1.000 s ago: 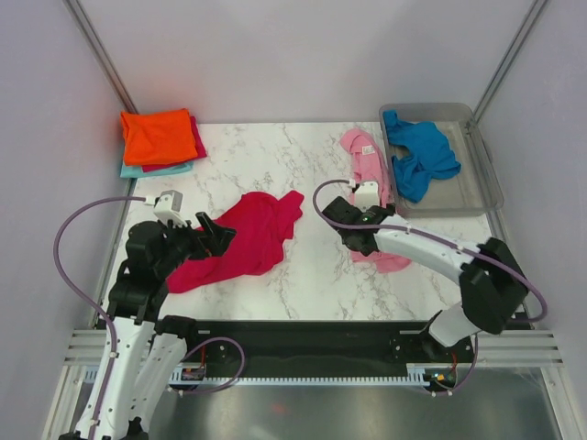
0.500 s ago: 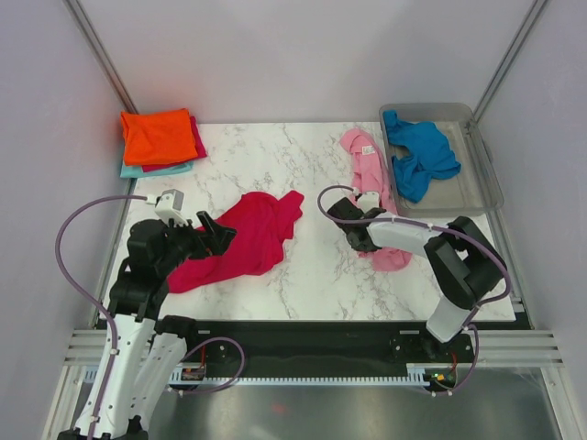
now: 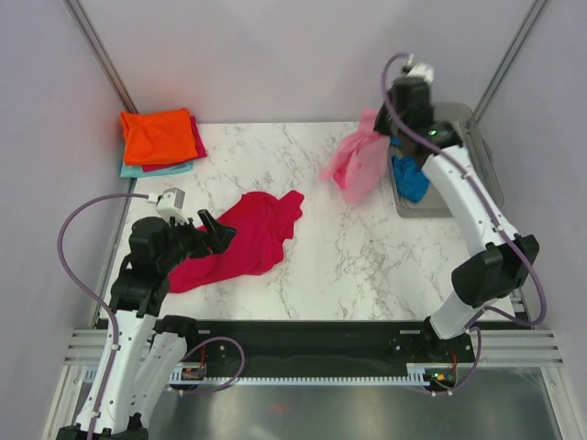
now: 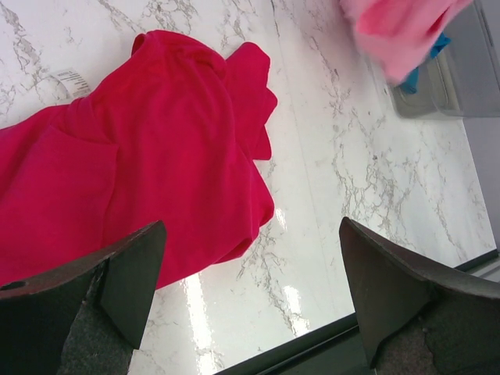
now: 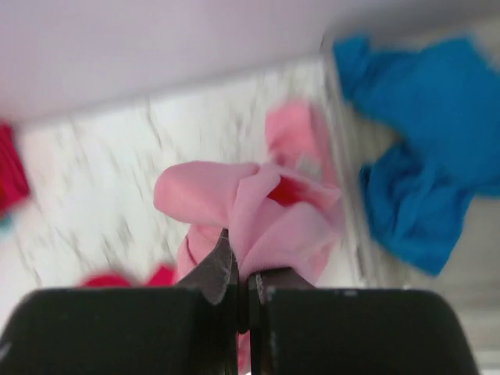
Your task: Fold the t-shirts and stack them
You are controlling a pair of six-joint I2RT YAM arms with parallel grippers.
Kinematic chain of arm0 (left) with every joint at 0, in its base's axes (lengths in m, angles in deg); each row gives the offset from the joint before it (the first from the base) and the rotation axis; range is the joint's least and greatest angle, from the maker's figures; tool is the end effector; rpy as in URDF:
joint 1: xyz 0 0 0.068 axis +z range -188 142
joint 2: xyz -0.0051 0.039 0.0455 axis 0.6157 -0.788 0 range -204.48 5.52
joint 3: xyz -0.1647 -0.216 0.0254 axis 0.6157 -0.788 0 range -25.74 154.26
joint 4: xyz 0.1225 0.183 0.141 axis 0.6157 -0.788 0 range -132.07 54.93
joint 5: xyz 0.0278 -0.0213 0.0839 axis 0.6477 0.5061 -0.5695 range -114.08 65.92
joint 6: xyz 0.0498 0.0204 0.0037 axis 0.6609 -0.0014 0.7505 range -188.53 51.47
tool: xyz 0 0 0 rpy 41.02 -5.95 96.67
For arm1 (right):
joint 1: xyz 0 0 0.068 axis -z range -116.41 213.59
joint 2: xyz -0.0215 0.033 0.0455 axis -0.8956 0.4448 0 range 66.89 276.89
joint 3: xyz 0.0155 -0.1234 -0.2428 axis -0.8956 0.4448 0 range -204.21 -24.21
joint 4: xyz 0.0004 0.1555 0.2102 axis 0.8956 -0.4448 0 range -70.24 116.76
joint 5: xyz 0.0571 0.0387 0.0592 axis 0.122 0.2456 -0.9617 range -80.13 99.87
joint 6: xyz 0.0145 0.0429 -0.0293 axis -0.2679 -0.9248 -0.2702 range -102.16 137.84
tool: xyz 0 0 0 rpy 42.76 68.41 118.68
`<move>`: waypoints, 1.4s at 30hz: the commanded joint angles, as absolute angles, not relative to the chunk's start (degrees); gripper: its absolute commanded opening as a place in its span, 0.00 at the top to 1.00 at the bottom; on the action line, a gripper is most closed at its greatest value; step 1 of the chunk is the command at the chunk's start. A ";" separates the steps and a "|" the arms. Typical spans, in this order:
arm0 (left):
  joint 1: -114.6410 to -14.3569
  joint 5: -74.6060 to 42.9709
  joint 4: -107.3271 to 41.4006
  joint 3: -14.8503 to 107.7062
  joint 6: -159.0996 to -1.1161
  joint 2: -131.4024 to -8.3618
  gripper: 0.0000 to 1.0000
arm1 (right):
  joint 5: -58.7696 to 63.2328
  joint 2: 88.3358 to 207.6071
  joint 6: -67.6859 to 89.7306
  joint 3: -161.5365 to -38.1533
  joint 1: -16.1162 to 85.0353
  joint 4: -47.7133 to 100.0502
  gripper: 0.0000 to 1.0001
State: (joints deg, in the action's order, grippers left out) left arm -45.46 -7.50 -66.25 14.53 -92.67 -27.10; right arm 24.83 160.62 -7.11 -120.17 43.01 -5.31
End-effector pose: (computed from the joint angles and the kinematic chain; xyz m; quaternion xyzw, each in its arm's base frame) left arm 0.1292 -0.0273 0.3048 -0.0419 0.8304 -0.2638 0.4890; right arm 0.3531 0.1228 0.3924 0.0979 0.8549 0.0883 0.5018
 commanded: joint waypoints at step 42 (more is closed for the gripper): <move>-44.94 -29.60 -70.40 22.96 -98.92 -27.94 0.10 | 10.66 163.00 -13.01 -100.39 15.17 14.81 0.09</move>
State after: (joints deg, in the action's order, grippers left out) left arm -45.20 -22.34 -70.99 23.05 -95.14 -40.91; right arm 12.42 155.62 -9.93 -94.45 20.36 8.48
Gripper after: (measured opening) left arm 0.895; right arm 0.916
